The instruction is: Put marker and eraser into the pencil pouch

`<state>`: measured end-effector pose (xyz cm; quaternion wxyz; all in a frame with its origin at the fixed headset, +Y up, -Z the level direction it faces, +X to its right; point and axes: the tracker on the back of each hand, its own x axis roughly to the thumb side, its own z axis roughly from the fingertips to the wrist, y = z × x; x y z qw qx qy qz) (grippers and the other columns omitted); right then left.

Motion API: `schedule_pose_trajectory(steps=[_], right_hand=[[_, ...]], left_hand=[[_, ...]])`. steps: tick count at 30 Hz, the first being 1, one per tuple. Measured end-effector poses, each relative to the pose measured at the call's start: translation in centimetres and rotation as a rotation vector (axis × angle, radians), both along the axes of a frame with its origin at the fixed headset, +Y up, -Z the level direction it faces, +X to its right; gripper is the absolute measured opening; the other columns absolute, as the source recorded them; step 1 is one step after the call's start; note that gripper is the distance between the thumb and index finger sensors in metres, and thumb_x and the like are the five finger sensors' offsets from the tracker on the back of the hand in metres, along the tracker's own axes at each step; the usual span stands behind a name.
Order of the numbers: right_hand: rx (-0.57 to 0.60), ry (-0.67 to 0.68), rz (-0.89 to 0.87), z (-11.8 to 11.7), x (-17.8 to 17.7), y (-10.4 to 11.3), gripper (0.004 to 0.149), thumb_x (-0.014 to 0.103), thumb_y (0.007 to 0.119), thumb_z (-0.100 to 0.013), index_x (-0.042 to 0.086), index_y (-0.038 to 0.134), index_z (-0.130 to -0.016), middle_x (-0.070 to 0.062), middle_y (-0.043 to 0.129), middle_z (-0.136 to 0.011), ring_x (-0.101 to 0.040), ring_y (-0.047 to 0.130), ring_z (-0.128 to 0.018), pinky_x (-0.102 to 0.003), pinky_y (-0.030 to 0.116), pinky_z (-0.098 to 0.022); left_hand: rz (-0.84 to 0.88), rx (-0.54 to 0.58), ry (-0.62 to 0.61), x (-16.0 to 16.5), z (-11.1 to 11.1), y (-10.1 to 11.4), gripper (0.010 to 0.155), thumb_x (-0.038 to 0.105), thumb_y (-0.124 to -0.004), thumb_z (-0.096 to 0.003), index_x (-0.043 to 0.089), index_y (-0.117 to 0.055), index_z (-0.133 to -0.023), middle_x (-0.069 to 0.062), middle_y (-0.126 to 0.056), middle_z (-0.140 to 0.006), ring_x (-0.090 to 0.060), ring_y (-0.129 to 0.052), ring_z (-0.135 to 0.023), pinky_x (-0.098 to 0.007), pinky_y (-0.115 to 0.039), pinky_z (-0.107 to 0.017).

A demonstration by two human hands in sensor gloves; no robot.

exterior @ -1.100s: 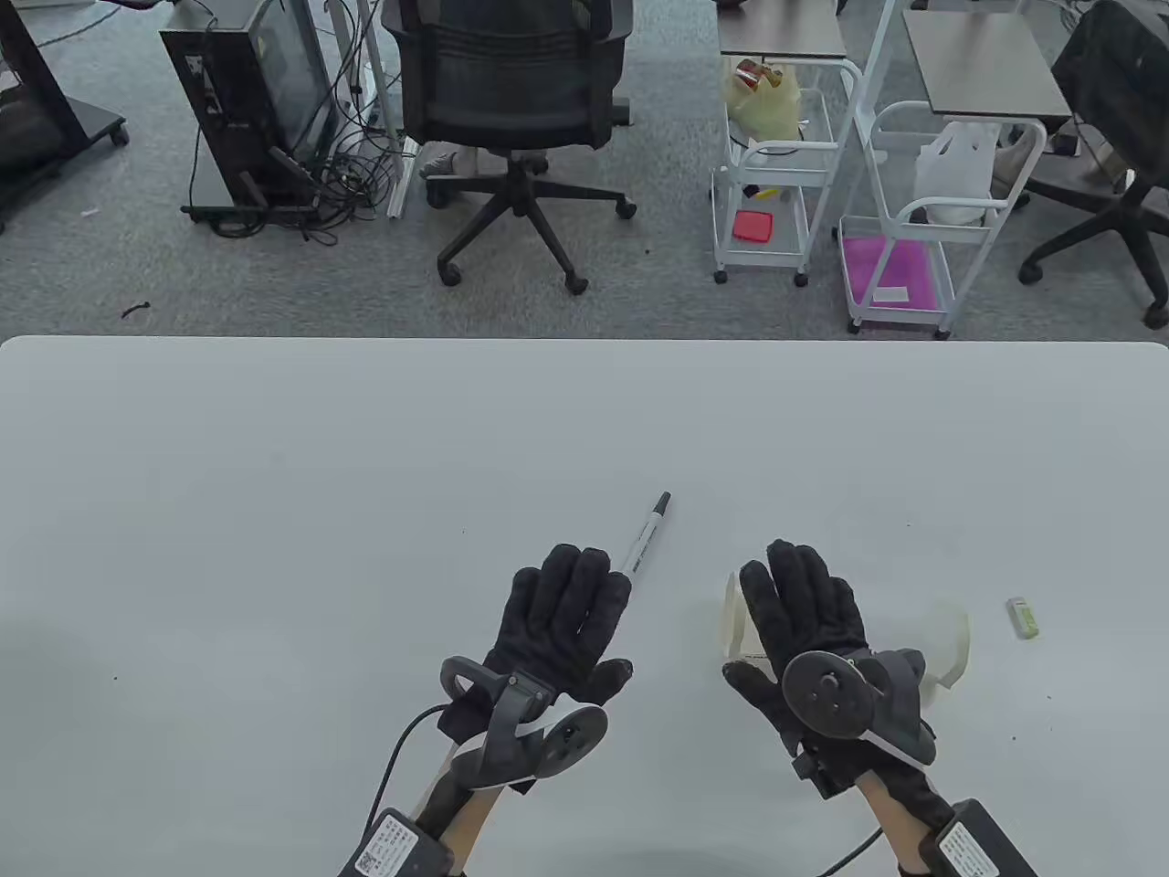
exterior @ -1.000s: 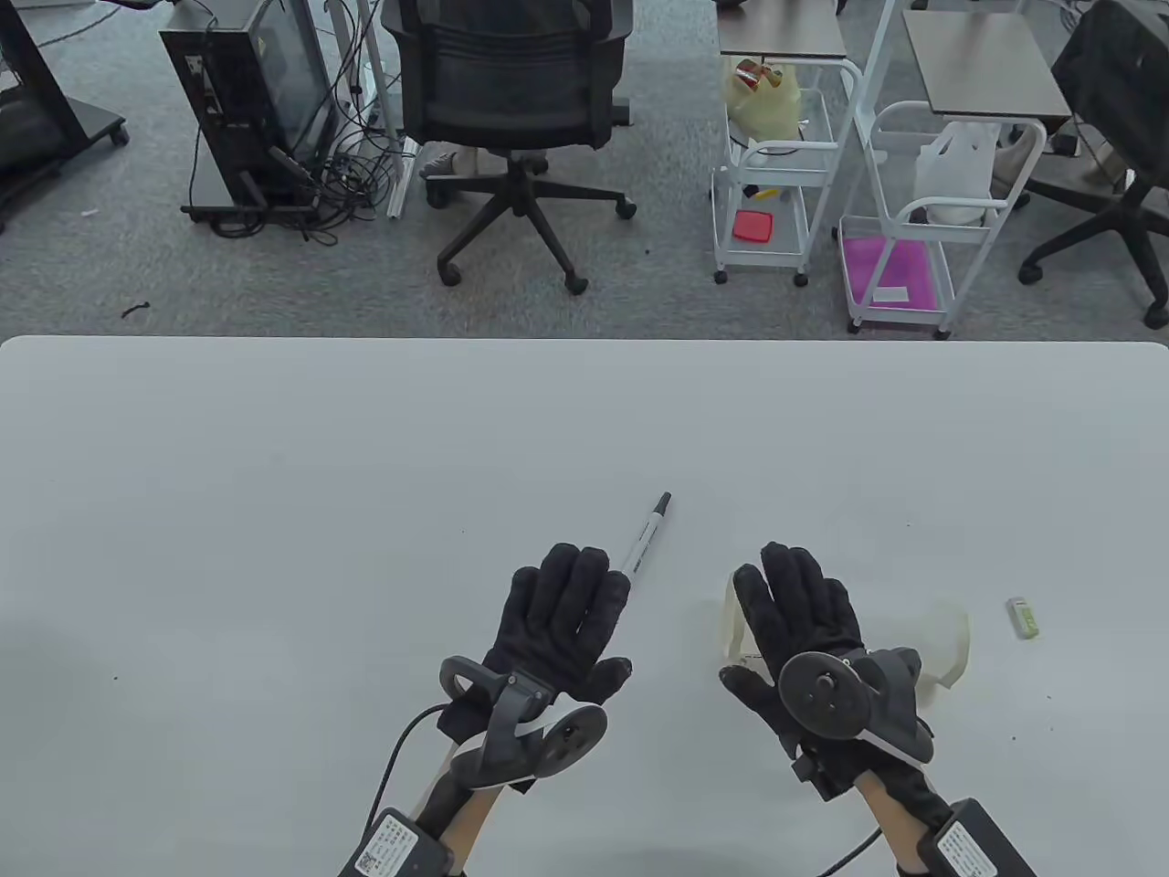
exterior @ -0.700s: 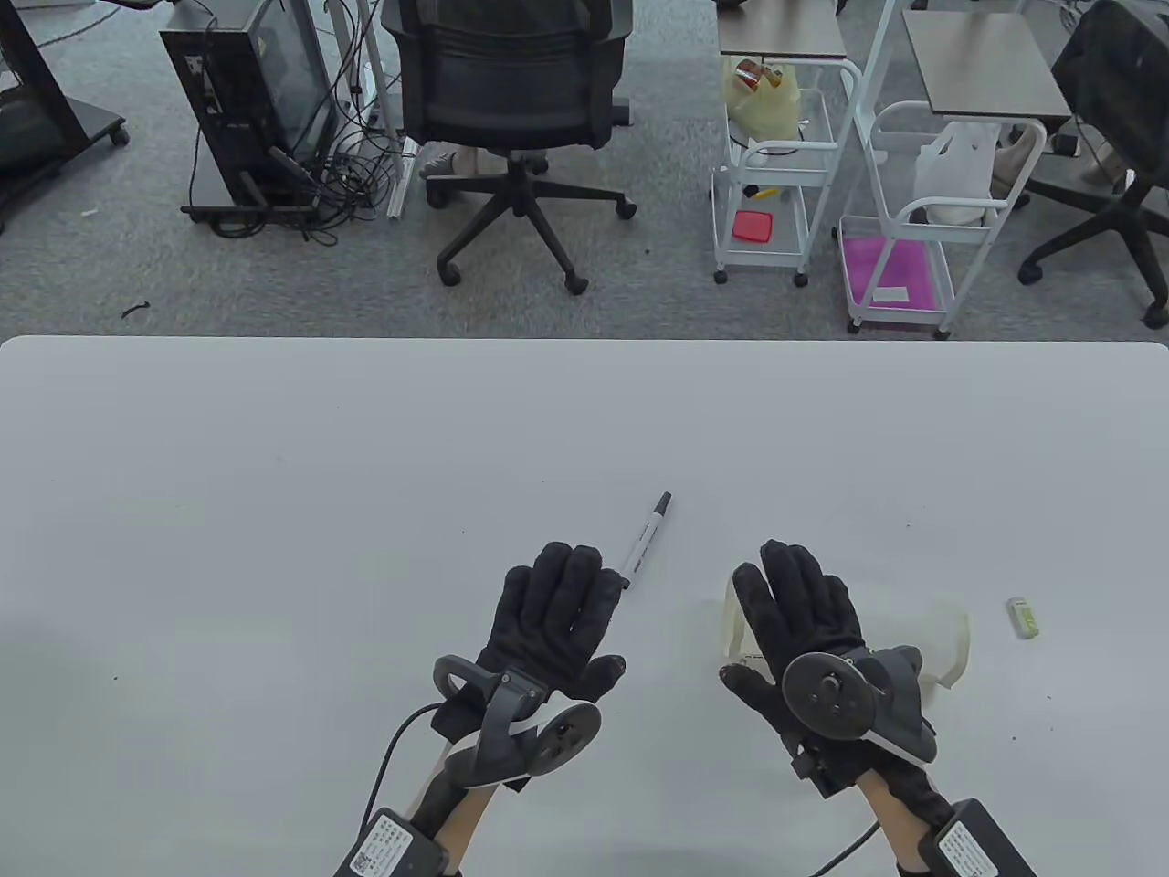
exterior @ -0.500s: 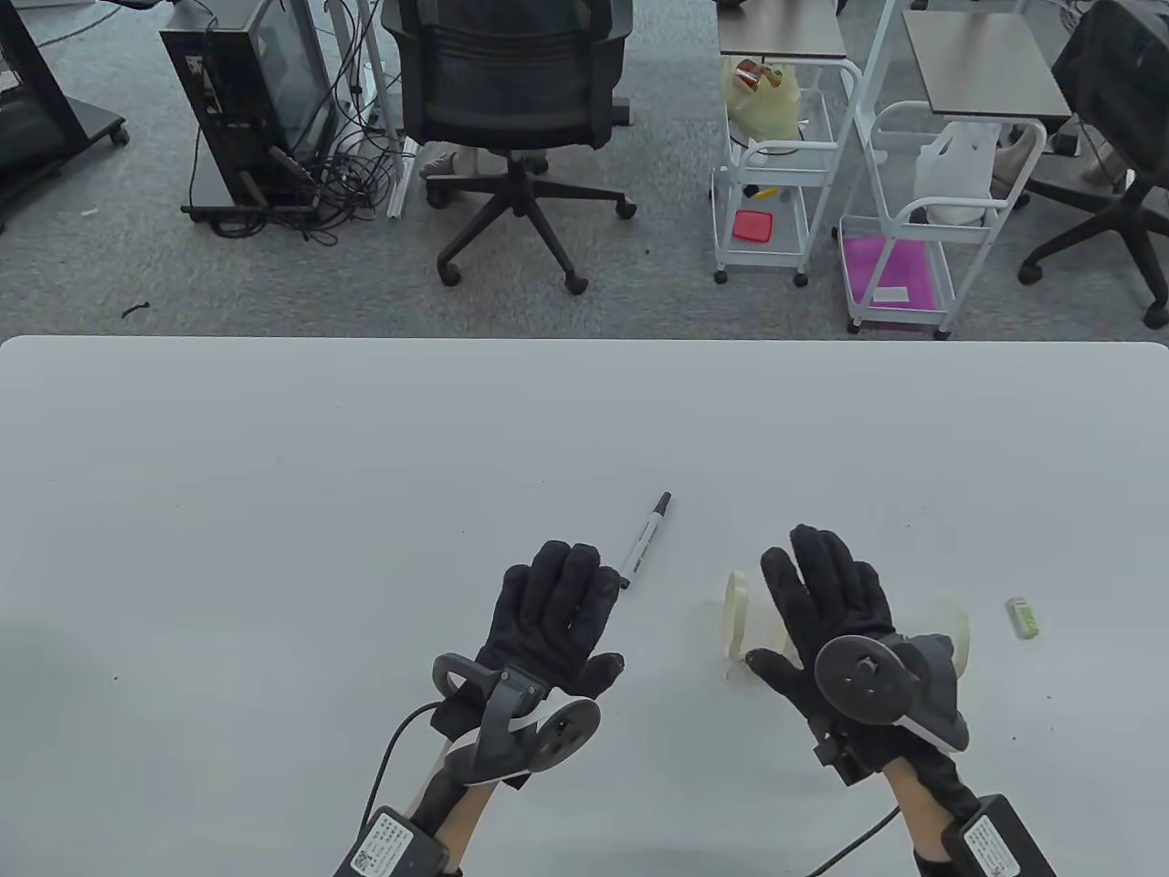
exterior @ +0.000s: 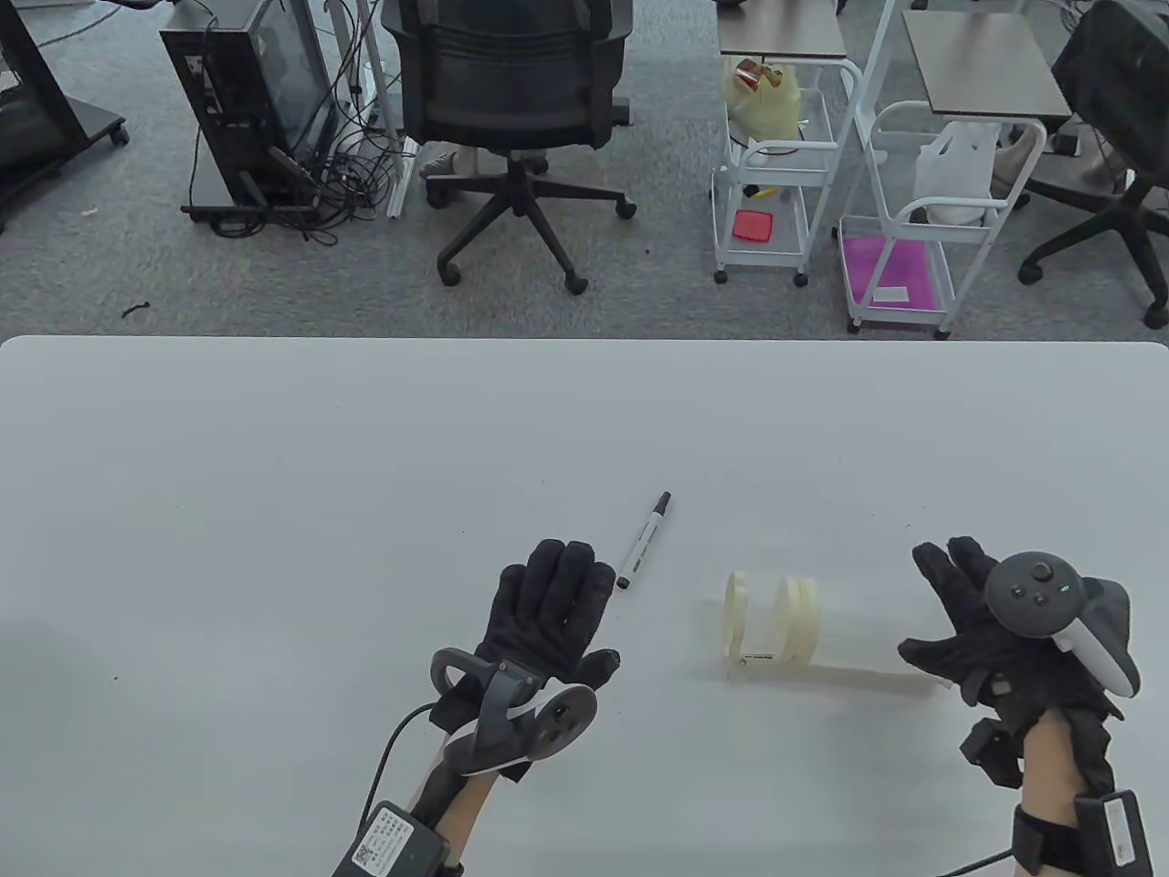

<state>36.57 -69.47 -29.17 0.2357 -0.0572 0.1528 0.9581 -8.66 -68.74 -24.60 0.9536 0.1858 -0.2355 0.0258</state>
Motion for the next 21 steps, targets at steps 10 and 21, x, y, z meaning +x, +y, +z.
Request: schedule_pose_trajectory(steps=[10,21], right_hand=[[-0.075,-0.044,0.079,-1.9,0.7,-3.1,0.082,0.034,0.098,-0.034,0.040,0.055,-0.104,0.000,0.049,-0.115,-0.037,0.056,-0.107,-0.062,0.047,-0.073],[0.009,-0.040,0.083,-1.7,0.4,-2.6,0.077,0.039,0.099,-0.030,0.033,0.067,-0.100,-0.005,0.070,-0.104,-0.033,0.081,-0.088,-0.060,0.057,-0.069]], left_hand=[[-0.011,-0.021,0.005,0.0,-0.1,-0.2,0.087,0.060,-0.066,-0.0449,0.023,-0.032,-0.116,-0.012,-0.037,-0.126,-0.041,-0.046,-0.116,-0.063,-0.052,-0.079],[-0.021,-0.039,0.004,0.1,-0.2,-0.3,0.086,0.060,-0.066,-0.0450,0.023,-0.033,-0.116,-0.012,-0.037,-0.126,-0.041,-0.047,-0.116,-0.063,-0.052,-0.079]])
